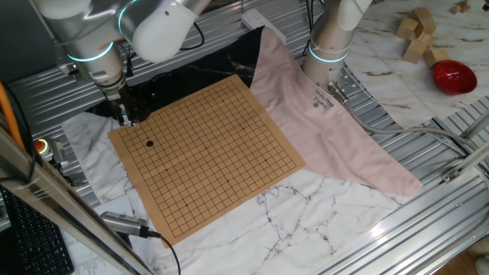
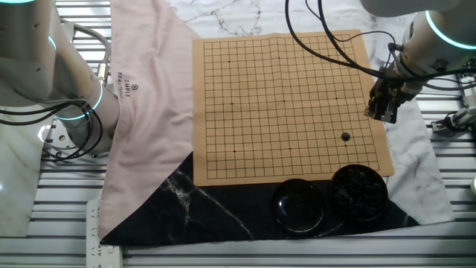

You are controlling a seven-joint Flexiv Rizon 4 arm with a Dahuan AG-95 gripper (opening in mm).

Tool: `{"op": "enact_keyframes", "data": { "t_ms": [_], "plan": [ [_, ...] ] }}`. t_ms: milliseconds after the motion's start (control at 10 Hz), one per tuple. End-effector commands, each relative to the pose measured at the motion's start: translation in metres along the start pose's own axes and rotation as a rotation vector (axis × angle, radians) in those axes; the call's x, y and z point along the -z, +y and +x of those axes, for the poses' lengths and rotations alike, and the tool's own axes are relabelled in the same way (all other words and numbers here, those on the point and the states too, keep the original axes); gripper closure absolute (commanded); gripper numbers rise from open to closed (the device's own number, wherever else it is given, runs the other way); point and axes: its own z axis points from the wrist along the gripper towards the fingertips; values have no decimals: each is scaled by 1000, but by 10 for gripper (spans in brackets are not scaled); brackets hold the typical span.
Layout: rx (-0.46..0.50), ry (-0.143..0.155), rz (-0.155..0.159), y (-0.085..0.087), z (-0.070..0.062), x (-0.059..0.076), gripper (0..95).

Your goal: Play the first move as black on the 3-4 point in the upper right corner of the Go board

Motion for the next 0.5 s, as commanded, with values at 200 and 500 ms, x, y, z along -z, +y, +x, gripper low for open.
{"op": "enact_keyframes", "data": {
  "t_ms": [200,500],
  "plan": [
    [5,-5,-1,0,0,1,950],
    [-1,-5,-1,0,0,1,950]
  ]
}}
